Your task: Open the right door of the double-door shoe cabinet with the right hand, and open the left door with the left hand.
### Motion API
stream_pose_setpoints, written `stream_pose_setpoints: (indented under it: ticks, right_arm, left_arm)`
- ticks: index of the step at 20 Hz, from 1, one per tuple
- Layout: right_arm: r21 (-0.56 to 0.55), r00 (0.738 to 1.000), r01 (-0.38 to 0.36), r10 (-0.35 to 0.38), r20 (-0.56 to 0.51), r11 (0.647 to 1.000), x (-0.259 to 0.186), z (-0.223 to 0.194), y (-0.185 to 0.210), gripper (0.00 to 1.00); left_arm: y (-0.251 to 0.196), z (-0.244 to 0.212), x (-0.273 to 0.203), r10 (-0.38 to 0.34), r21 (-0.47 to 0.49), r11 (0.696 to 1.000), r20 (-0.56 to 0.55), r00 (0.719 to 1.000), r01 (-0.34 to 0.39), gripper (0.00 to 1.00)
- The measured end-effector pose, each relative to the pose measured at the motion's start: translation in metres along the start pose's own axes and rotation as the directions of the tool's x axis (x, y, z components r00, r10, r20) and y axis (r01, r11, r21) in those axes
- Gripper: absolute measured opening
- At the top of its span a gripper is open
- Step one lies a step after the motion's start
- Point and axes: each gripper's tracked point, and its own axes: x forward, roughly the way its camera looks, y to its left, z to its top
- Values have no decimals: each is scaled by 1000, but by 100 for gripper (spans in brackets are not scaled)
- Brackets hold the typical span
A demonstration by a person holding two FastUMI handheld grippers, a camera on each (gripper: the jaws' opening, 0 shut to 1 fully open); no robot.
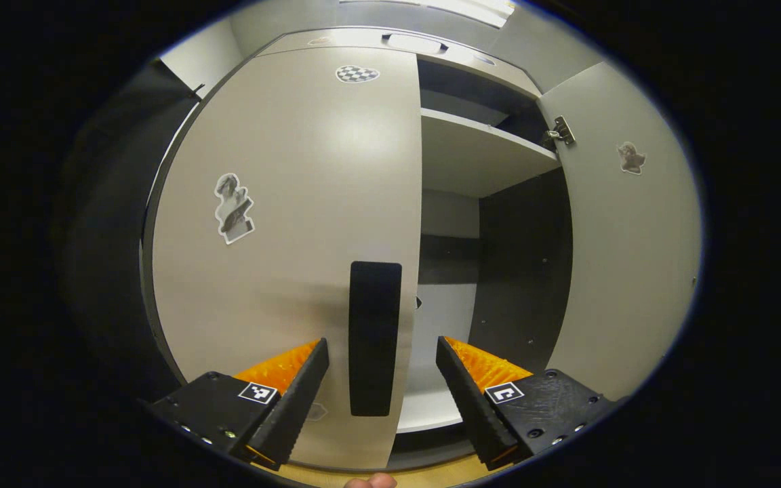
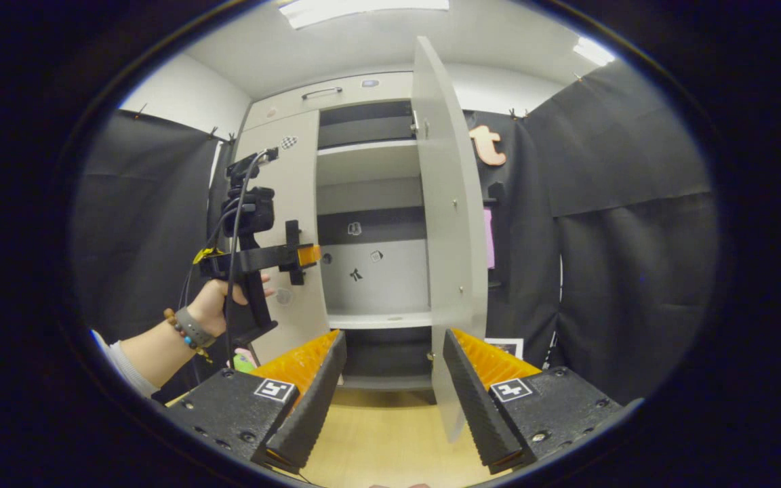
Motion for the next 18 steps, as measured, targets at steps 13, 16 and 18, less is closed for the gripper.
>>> stream_pose_setpoints:
  ticks: [13,16,18]
  right_arm:
    - [8,1000,-20,20,-10,1000,6,-8,6,90]
    - [15,1000,-21,21,-14,1000,8,-12,6,90]
    - [16,1000,-20,21,-19,1000,8,-14,4,90]
  left_arm:
    - [8,-1,4,-2,32,999,3,1000,2,28]
    - [6,0,0,-44,38,998,19,999,43,6]
    - [5,1,-10,-58,16,998,11,998,58,6]
